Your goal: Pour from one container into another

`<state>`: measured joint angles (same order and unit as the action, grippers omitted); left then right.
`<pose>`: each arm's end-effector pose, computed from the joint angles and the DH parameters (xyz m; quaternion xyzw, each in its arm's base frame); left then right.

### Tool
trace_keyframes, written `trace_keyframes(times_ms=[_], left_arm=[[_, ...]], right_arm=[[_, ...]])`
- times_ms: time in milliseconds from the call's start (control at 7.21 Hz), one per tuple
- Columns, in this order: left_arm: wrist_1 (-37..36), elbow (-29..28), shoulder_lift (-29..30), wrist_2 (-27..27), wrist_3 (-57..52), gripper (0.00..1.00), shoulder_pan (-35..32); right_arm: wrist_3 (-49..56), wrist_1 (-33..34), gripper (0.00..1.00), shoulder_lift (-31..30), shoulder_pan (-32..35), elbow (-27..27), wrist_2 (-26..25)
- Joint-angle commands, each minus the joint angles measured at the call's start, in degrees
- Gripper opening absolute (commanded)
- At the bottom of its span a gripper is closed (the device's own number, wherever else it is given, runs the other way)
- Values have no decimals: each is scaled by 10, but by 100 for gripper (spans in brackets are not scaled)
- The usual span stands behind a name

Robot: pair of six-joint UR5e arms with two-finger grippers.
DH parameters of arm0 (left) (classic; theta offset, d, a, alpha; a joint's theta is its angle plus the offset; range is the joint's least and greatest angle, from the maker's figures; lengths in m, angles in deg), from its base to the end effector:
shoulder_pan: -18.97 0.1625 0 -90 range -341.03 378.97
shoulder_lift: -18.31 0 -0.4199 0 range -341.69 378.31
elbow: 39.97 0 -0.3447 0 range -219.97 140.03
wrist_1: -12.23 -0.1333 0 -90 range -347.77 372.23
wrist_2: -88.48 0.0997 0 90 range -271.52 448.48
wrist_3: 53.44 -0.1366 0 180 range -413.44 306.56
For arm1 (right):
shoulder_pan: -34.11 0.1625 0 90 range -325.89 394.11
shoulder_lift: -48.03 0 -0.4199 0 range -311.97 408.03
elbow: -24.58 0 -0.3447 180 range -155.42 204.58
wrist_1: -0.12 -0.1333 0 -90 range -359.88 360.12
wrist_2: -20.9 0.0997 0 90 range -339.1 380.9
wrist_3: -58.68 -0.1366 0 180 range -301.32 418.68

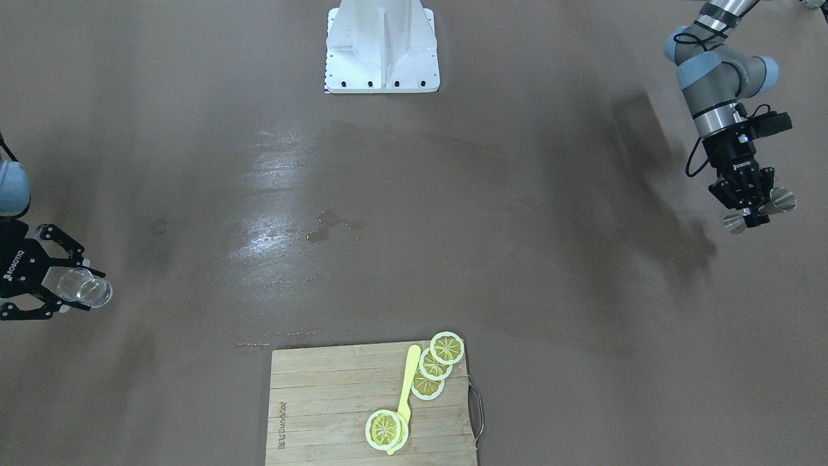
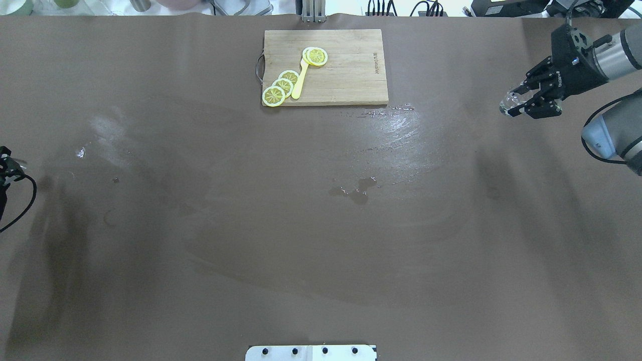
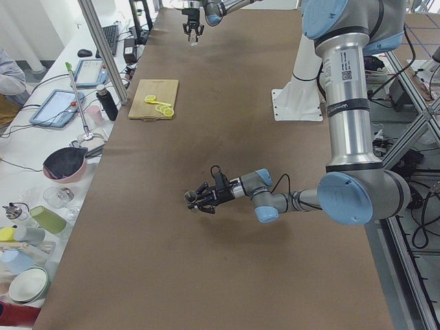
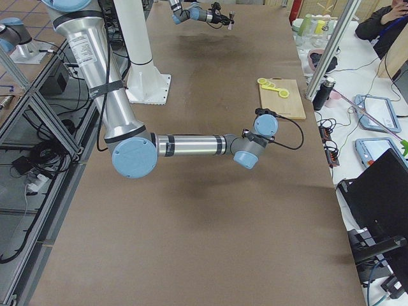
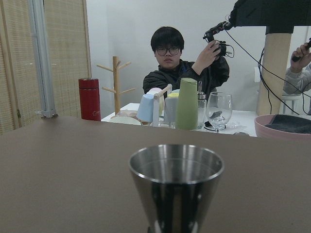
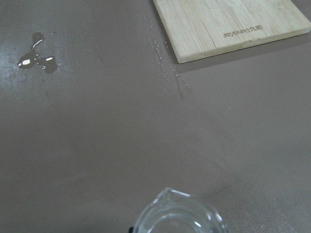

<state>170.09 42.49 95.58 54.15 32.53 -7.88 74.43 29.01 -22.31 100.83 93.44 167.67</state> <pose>0.2055 -0.3799 0.6698 0.5068 0.2302 -0.3447 0.7559 -0.2200 -0.5595 0.5187 0.4094 -0.4403 -0.4778 0.6405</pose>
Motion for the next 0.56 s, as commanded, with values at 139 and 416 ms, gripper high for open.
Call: trace_keyframes(times_ms=[139, 416], left_arm=[[-15, -21, 4, 9, 6, 0, 0], [-15, -45, 52, 12, 6, 0, -2]], right_arm=[[-24, -90, 0, -33, -28, -1, -41], [-51, -150, 0, -39, -58, -17, -77]])
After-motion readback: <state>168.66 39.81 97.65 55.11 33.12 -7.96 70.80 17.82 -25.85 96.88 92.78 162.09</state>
